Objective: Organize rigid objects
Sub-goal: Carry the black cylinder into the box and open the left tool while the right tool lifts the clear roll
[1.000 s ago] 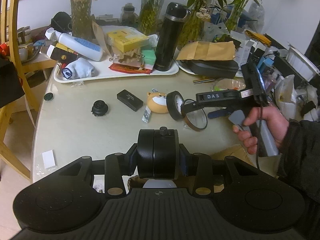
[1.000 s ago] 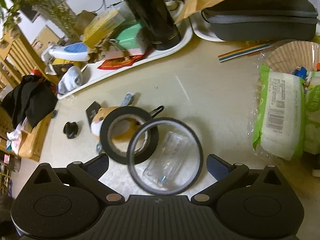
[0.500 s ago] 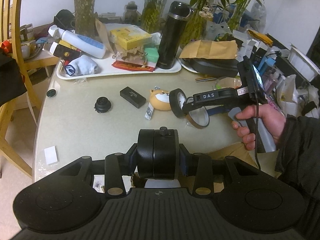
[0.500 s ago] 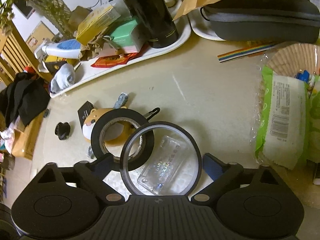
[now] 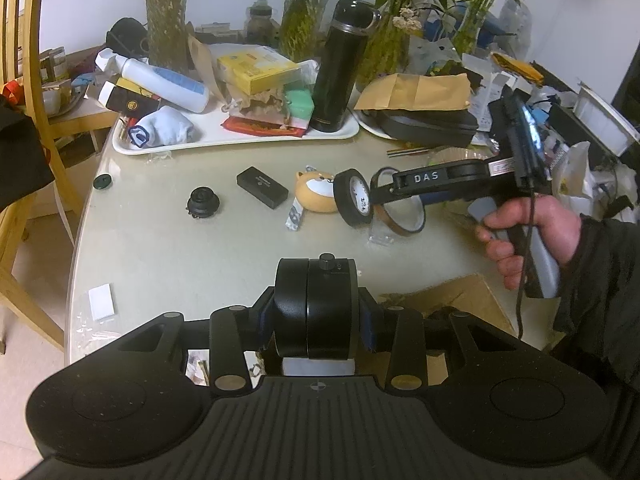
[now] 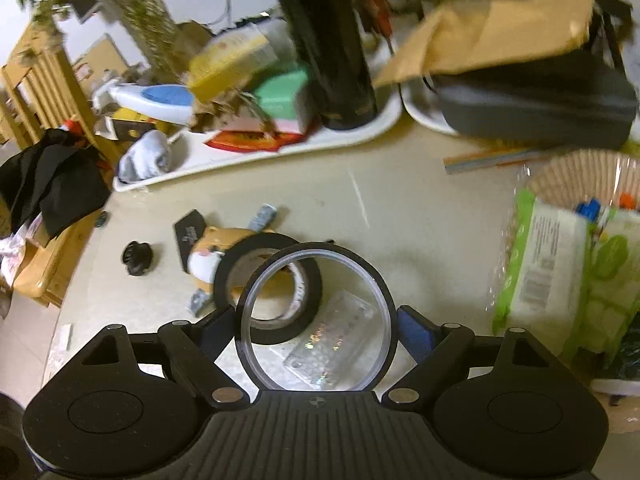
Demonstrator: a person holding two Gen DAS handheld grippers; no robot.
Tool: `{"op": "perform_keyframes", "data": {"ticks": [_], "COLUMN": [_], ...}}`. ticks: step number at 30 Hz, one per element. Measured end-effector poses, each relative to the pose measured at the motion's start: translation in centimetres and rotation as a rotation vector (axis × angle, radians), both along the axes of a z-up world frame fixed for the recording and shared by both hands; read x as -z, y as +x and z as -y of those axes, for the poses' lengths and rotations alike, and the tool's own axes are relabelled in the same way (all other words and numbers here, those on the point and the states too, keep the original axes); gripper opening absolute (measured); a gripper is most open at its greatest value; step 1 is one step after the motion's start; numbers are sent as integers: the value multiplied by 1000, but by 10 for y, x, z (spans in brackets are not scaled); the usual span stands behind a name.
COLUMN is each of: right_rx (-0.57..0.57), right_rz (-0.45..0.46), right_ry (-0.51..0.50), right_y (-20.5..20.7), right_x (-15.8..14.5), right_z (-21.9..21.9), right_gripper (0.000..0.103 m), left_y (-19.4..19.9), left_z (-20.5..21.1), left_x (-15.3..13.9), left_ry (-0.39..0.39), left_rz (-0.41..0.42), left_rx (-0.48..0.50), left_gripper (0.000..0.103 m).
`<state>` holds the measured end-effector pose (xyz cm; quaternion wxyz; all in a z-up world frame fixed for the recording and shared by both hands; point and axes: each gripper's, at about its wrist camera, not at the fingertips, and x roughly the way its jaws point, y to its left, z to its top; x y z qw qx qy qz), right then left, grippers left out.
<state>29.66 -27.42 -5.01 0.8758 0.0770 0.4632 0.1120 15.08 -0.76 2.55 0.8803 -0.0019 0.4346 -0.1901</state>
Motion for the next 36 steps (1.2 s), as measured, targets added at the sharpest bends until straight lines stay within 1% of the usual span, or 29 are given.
{"op": "perform_keyframes", "data": {"ticks": [9,16,27,32,36], "right_rx": [-64,-113,-154,-159,-187], "right_rz": [98,153,181,168,168], "right_ry": [-37,-34,-22,-12,-17], "right_y": [-33,-68,-118,-139,-156], "right_x": [-35,-55,-69,-69,-69], "right_z": [-5,-6,-10,-10,-14], "right_gripper": [87,87,87,87,87], "left_y": [-11,-19,-38,-47,-54], "left_z": [7,12,22,27,31], "left_x": [-2,-6,-5,0,8], "left_ry": [14,21,36,49,61], "left_rz": [9,16,18,8,-11], "left_rx": [18,37,65,73,76], "left_gripper": [40,40,40,40,40]}}
